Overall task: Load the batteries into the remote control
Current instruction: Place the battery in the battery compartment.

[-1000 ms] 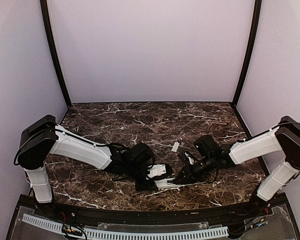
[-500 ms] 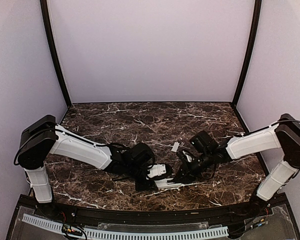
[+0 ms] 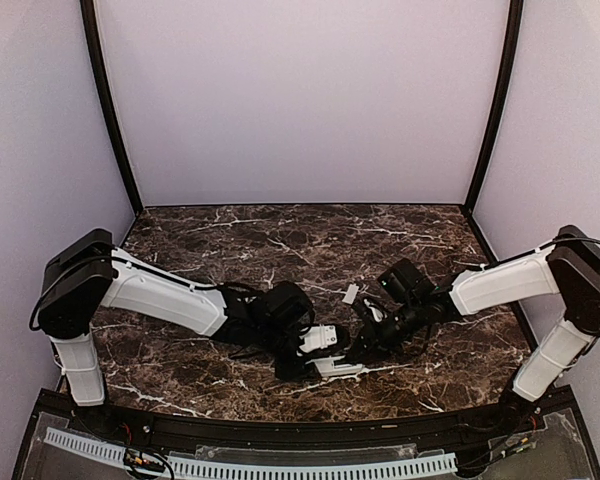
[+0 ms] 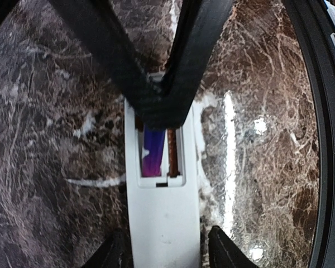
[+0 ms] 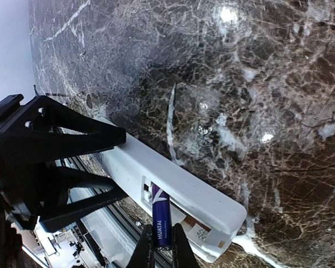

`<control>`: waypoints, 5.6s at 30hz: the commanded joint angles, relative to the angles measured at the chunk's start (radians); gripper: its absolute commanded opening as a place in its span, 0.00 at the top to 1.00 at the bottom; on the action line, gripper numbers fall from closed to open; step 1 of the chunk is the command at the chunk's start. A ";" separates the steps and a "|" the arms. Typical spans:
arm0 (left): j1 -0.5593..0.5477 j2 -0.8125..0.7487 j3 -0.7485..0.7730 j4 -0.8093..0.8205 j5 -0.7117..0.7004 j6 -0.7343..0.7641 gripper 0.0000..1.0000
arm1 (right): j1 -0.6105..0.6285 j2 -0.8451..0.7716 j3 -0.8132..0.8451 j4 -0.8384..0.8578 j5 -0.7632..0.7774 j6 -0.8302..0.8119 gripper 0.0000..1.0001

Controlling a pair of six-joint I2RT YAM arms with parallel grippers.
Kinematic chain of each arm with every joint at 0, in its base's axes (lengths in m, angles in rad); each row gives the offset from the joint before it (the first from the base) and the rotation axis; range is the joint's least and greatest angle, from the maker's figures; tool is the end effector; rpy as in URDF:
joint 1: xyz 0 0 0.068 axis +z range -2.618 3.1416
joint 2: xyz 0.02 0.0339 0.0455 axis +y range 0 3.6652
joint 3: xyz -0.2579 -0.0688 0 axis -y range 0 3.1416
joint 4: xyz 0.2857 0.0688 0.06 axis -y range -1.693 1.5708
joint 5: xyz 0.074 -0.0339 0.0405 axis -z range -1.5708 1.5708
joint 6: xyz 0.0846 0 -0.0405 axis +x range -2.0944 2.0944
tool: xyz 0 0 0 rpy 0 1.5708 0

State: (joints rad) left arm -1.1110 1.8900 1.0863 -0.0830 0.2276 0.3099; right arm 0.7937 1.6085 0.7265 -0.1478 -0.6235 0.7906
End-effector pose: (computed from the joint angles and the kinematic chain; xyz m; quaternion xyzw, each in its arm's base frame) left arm 0.1787 -0.4039 0.0731 0.6393 0.6847 -0.2284 0.2652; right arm 0.1970 0.2707 0.0665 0.0834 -0.9171 -0.3886 0.0318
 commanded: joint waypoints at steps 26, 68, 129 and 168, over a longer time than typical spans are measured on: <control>0.019 0.075 0.106 0.095 0.071 -0.012 0.80 | 0.016 0.032 -0.105 0.071 0.130 0.009 1.00; -0.059 0.135 0.122 -0.092 -0.080 0.003 0.97 | 0.030 0.043 -0.145 0.174 0.116 0.029 1.00; -0.014 0.042 0.051 -0.115 0.018 -0.018 0.56 | 0.035 0.028 -0.144 0.208 0.112 0.093 1.00; 0.055 0.056 0.120 0.071 0.184 -0.101 0.80 | 0.059 0.073 -0.255 0.297 0.136 0.147 1.00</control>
State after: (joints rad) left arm -1.0660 1.9484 1.2098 -0.0410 0.4049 0.2089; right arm 0.8280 1.6196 0.5121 0.3359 -0.5751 0.9375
